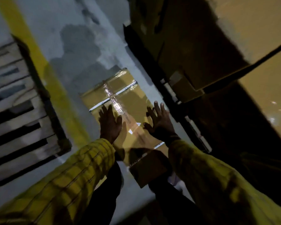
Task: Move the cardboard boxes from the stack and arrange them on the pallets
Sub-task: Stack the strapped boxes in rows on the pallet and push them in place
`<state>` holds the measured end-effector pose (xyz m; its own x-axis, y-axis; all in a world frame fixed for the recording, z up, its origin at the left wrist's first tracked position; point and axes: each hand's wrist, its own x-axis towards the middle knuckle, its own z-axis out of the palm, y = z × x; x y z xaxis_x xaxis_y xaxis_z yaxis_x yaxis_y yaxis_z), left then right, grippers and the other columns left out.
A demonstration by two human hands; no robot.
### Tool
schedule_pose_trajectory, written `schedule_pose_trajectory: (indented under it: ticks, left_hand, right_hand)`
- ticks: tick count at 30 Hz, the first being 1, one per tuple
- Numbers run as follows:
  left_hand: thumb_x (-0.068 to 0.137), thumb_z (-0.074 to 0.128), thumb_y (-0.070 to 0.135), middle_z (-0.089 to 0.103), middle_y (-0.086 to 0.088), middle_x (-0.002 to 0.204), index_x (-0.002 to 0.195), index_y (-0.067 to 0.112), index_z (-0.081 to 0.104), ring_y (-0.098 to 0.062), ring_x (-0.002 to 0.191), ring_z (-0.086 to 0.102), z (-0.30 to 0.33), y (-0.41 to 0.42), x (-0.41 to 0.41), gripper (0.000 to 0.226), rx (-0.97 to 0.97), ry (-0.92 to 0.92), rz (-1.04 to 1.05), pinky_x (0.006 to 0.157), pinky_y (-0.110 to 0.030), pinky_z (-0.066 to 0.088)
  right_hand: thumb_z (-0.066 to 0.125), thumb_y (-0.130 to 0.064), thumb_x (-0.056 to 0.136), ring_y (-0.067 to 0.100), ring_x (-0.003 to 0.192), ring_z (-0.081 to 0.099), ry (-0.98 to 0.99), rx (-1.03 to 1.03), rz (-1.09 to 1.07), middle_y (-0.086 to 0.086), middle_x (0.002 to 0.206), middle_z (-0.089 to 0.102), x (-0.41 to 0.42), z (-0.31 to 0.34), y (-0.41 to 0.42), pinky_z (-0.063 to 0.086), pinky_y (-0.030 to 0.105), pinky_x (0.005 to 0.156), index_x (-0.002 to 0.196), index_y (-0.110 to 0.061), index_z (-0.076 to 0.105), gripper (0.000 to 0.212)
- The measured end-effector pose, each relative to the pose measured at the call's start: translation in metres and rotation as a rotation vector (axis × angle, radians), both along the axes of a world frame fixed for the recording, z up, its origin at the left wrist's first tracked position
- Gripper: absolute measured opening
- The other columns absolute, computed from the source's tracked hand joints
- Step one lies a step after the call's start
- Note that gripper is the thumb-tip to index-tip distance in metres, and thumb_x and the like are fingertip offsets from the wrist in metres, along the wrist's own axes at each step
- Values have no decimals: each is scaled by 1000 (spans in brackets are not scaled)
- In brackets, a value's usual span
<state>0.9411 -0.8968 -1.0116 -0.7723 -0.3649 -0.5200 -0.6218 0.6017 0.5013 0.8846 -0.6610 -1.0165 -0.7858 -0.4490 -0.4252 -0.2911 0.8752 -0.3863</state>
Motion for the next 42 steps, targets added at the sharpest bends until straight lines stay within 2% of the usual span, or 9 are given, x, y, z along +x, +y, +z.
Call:
schedule_pose_trajectory:
  ticks: [6, 10, 12, 15, 20, 25, 31, 36, 42]
  left_hand:
    - [103, 56, 33, -15, -18, 168, 164, 11, 9, -40, 154, -16, -82, -39, 17, 80, -28, -13, 148, 121, -67, 3]
    - [100, 63, 31, -31, -21, 162, 162, 11, -11, -38, 152, -25, -107, -40, 34, 98, 110, 38, 321, 122, -51, -6]
    - [99, 64, 33, -28, -14, 165, 159, 14, -21, -31, 155, -14, -108, -33, 39, 106, 274, 34, 486, 122, -35, -4]
    - [95, 71, 33, 5, -3, 169, 162, 17, -11, -24, 153, 17, -106, -23, 36, 106, 391, 27, 756, 115, -21, 17]
    - [95, 73, 27, 21, -7, 166, 163, 18, -6, -30, 150, 28, -80, -47, 16, 104, 532, 35, 870, 107, -28, 30]
    - [77, 89, 31, 57, -2, 135, 153, 29, 16, -30, 121, 60, -5, -115, -21, 105, 463, 142, 727, 101, -49, 53]
    - [65, 86, 61, 59, -4, 137, 155, 28, 18, -29, 115, 62, 158, -169, -67, 118, 304, 216, 632, 98, -41, 54]
    - [78, 82, 54, 51, -5, 148, 158, 25, 21, -27, 127, 53, 280, -196, -87, 106, 127, 300, 571, 95, -25, 37]
    - [69, 79, 64, 63, 7, 134, 146, 35, 36, -22, 116, 63, 397, -254, -103, 93, 55, 386, 445, 99, -39, 53]
  right_hand:
    - [53, -60, 99, 41, 157, -14, -94, 121, 45, 9, 172, -16, -39, -84, -43, 6, 66, 123, 167, -29, 7, 87]
    - [53, -60, 98, 47, 157, 2, -54, 136, -22, 6, 170, -27, -44, -98, -55, 28, 67, 112, 164, -38, -7, 92]
    - [55, -63, 96, 51, 146, 28, -39, 126, -66, 11, 172, -19, -47, -97, -54, 40, 60, 103, 163, -43, -11, 96]
    - [51, -74, 89, 50, 125, 48, -61, 159, -99, 19, 167, 15, -55, -94, -53, 41, 54, 96, 161, -47, -12, 99]
    - [43, -72, 80, 45, 116, 51, 37, 148, -120, 15, 148, 42, -69, -56, -75, 42, 49, 89, 165, -40, 1, 100]
    - [50, -64, 84, 48, 117, 52, 130, 41, -102, 20, 150, 40, -113, 34, -120, 44, 50, 93, 165, -40, 0, 98]
    - [47, -70, 80, 52, 120, 53, 110, -34, -130, 23, 154, 38, -160, 184, -168, 48, 53, 98, 165, -42, 5, 98]
    - [52, -66, 84, 48, 137, 46, 99, -121, -141, 25, 160, 35, -174, 292, -195, 45, 46, 104, 165, -36, 14, 95]
    - [59, -70, 89, 40, 144, 42, 124, -191, -236, 18, 161, 38, -166, 391, -234, 47, 46, 105, 165, -37, 17, 93]
